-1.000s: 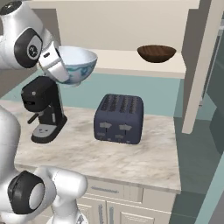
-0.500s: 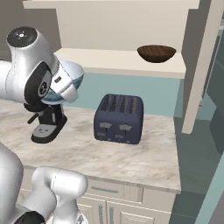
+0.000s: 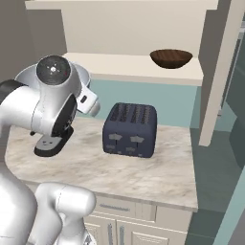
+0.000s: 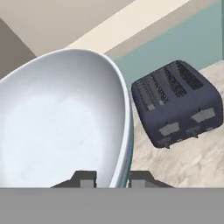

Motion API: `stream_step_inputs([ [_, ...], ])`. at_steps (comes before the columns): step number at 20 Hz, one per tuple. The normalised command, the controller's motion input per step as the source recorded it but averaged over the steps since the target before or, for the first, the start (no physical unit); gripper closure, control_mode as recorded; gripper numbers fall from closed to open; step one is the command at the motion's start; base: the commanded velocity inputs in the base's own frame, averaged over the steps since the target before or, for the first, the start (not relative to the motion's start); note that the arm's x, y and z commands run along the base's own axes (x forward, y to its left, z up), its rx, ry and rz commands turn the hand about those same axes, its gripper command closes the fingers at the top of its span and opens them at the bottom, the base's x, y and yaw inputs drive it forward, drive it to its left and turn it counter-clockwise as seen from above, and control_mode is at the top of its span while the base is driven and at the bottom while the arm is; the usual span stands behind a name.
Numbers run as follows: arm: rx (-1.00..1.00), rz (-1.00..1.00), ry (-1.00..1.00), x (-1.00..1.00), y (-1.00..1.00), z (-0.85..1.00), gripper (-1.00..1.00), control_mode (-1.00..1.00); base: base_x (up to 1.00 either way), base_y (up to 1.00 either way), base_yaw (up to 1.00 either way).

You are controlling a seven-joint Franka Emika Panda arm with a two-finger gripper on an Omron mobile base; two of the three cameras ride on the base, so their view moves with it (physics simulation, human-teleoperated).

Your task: Take the smaller bowl and place it next to the appetizer plate on the dining counter , and place the larger bowl next to the plate with cooked food.

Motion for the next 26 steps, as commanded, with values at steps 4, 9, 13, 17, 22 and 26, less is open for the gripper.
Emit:
stream_step_inputs([
  [4,-0.02,0.06,-0.28,0.01,0.0,-0.4,1.0,-1.0,0.0,0.0,0.0],
  [9,-0.02,0.0,-0.13,0.0,-0.02,-0.2,1.0,1.0,-0.01,-0.04,0.0],
  [13,0.0,0.0,0.0,0.0,0.0,0.0,1.0,1.0,-0.34,-0.26,0.0],
  [17,0.0,0.0,0.0,0.0,0.0,0.0,1.0,1.0,-0.65,-0.16,0.0],
  [22,0.0,0.0,0.0,0.0,0.0,0.0,1.0,1.0,-0.81,-0.04,0.0],
  [26,0.0,0.0,0.0,0.0,0.0,0.0,1.0,1.0,-0.88,0.05,0.0],
])
